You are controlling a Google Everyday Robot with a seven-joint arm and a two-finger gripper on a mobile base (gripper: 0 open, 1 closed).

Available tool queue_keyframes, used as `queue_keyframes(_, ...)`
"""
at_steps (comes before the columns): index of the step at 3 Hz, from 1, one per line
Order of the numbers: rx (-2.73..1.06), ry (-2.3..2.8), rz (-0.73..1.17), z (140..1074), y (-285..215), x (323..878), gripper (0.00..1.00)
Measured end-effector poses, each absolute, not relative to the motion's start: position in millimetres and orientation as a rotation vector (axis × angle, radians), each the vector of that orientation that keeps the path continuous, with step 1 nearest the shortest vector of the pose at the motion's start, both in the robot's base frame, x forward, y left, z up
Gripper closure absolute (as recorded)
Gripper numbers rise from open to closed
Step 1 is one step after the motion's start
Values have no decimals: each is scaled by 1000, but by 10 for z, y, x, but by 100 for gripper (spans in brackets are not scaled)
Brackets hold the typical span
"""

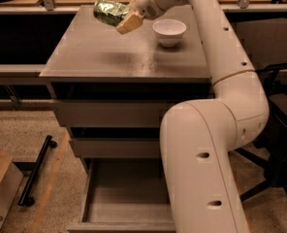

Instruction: Place green can into bottom drawer

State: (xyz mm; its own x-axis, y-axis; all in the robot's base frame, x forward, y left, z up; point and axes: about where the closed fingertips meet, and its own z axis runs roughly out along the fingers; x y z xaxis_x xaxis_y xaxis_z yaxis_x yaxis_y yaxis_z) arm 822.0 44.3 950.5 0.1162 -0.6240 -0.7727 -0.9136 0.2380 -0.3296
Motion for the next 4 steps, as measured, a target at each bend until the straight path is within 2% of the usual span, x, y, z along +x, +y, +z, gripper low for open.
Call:
queue_keyframes(2,-1597,1719,411,9443,90,7642,100)
queue_keyframes(4,-1661,1743,447,9207,196,7548,100)
